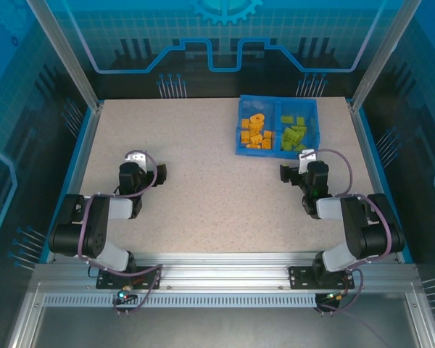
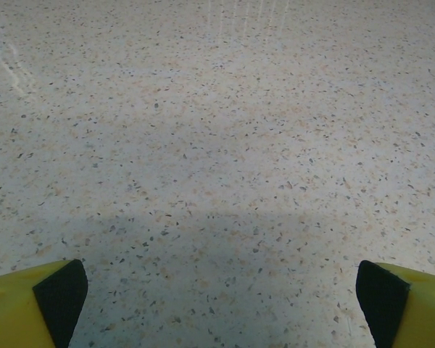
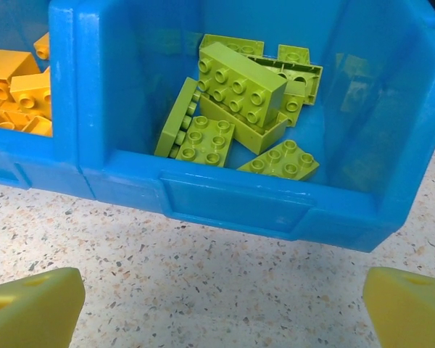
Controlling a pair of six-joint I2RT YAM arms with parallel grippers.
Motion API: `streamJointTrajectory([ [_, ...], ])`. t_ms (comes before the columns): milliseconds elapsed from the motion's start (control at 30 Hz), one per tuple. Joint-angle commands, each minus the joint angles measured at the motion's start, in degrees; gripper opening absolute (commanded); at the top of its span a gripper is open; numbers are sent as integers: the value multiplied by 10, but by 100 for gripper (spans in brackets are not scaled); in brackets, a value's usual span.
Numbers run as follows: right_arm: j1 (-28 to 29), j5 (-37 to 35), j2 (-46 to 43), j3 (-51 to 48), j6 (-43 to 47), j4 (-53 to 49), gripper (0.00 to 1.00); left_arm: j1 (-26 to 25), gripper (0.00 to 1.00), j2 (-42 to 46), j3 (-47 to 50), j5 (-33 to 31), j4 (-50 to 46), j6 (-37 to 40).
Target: Sort the legos into containers by color
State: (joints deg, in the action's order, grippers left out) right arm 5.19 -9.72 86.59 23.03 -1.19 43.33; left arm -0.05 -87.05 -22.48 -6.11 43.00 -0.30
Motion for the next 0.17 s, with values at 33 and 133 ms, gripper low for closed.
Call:
streamJointTrajectory([
  [33, -13, 45, -4, 16, 14, 2, 100, -2, 99, 1, -14, 21, 19, -1],
  [133, -3, 26, -5, 10, 18, 13, 100, -2, 99, 2, -15, 21, 19, -2],
])
